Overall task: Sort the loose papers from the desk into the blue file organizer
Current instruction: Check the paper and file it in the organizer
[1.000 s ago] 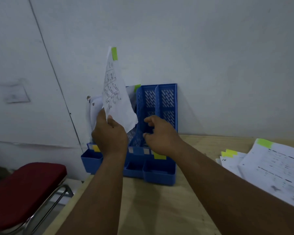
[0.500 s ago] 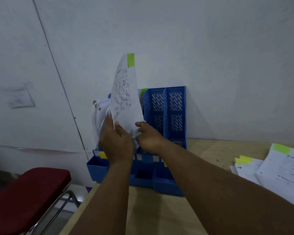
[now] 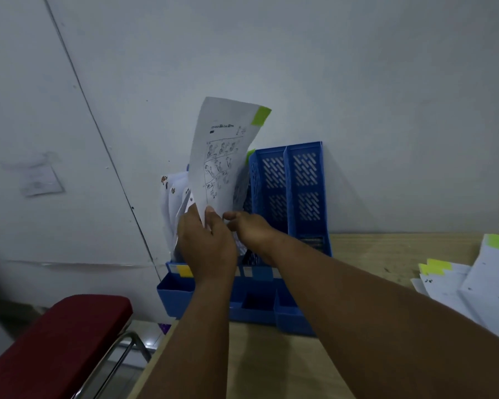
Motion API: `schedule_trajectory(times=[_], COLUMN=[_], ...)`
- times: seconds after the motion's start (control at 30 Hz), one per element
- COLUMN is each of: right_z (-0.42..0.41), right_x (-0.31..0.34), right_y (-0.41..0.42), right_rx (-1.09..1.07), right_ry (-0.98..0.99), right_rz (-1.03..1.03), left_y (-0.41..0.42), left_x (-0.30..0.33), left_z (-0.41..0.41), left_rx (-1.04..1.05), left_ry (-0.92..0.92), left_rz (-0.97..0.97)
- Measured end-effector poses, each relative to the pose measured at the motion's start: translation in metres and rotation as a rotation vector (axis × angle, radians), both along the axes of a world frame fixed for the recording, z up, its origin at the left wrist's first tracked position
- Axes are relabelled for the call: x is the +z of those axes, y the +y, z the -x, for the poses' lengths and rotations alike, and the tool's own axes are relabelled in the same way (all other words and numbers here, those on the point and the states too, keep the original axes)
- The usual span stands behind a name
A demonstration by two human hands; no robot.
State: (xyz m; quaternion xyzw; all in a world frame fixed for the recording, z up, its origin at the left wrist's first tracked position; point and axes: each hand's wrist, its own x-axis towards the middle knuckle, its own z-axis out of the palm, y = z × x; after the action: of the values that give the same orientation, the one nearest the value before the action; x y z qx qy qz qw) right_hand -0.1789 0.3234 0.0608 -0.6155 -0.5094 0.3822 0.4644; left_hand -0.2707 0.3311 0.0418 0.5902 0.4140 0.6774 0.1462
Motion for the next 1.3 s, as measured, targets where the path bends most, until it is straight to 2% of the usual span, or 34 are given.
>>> schedule_trajectory(times=[0.17,0.27,0.37,0.53,0.63,0.7,0.77,0.93,1.13,1.3], right_z=[-0.001,-0.006,-0.014,-0.017,-0.018,-0.020,-0.021,-0.017,-0.015,-0.011], right_x=[0.001,0.007,0.014,0.010,0.006,0.004,0.001,-0.002,-0.002,-0.007], right_y=[0.003,0.005,0.006,0.003,0.000,-0.001,-0.001,0.000,0.001,0.006], right_rx=[-0.104,-0.142,-0.159,-0.091,-0.084,-0.092,-0.120,-0.120,-0.114,-0.017], right_ry=[0.057,0.008,-0.059,-0.151,-0.161,-0.147,-0.152,-0.128,-0.142,-0.218], right_rz=[-0.093,-0.178,-0.214,-0.175,-0.186,-0.206,-0.225,-0.270,-0.276,-0.167], left_y=[0.005,0.007,0.013,0.025,0.026,0.024,0.018,0.011,0.003,0.009], left_x=[0.008,0.016,0.018,0.001,-0.004,-0.004,-0.003,-0.007,-0.003,-0.003], left_z=[-0.003,-0.011,-0.015,-0.015,-0.010,-0.003,0.002,0.010,0.007,0.013], left_rx=[-0.095,-0.131,-0.175,-0.178,-0.050,-0.035,-0.030,0.050,0.117,0.123], left_ry=[-0.091,-0.207,-0.217,0.074,0.372,0.579,0.701,0.682,0.450,0.508], left_rz=[0.113,0.180,0.194,0.271,0.381,0.410,0.417,0.395,0.130,0.188])
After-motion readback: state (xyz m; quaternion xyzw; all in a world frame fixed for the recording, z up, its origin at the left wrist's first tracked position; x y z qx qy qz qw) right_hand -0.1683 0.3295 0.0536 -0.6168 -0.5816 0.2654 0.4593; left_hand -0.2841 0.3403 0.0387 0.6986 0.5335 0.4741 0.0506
